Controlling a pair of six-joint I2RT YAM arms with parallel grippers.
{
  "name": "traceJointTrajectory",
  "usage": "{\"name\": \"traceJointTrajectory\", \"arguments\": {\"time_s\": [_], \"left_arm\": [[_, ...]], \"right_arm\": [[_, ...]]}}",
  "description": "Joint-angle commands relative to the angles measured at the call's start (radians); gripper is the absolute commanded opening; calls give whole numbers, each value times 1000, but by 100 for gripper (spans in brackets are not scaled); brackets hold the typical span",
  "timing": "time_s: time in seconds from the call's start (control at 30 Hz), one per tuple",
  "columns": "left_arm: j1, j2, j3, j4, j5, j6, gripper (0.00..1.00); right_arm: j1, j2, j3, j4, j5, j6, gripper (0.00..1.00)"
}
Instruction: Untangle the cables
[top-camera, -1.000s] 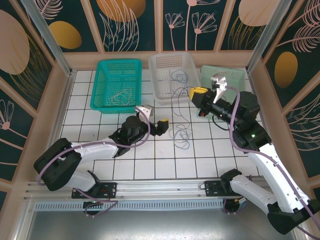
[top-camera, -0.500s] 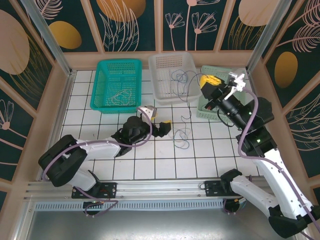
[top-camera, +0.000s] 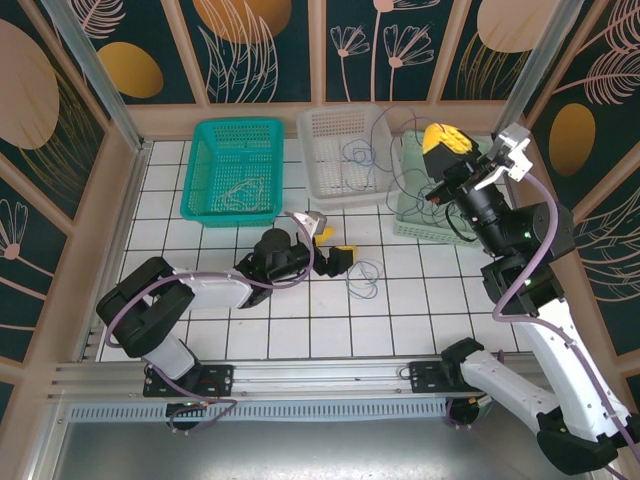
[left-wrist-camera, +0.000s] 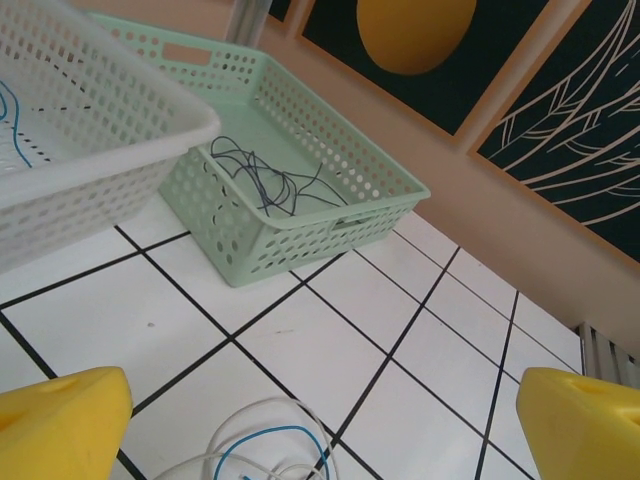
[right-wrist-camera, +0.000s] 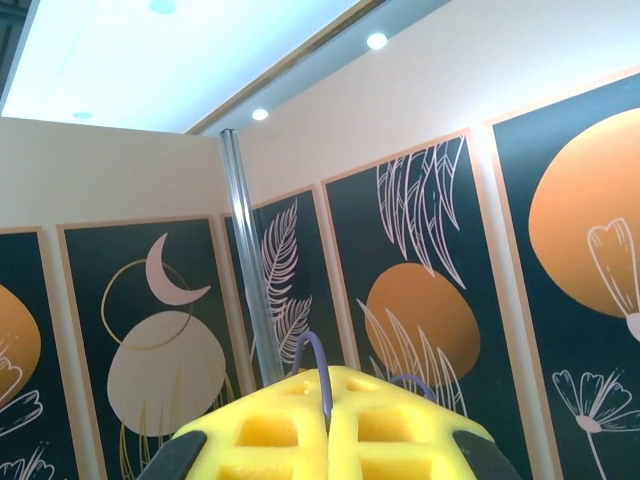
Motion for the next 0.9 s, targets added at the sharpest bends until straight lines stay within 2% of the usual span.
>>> {"name": "traceJointTrajectory", "arguments": {"time_s": [0.0,0.2,0.43,0.57,0.77,0.87], "left_arm": [[-1,1,23,52,13,-13,99],[-1,-16,3,21,-30,-8,99],[-1,-45,-30,10,-63,-1,99],[-1,-48,-30,6,-62,2,99],[0,-70,-37,-21,-81,23,99],[-1,-85,-42,-35,-100,34,99]], "right_arm": [[8,8,44,6,69,-9,0],[5,26,9,-80,338,-71,0],[-42,55,-48,-152,493,-81,0],[-171,82,-91,-180,468,-18,0],[-458,123,-143,-205,234,206,0],[-540,155,-164,-206,148,281,0]]}}
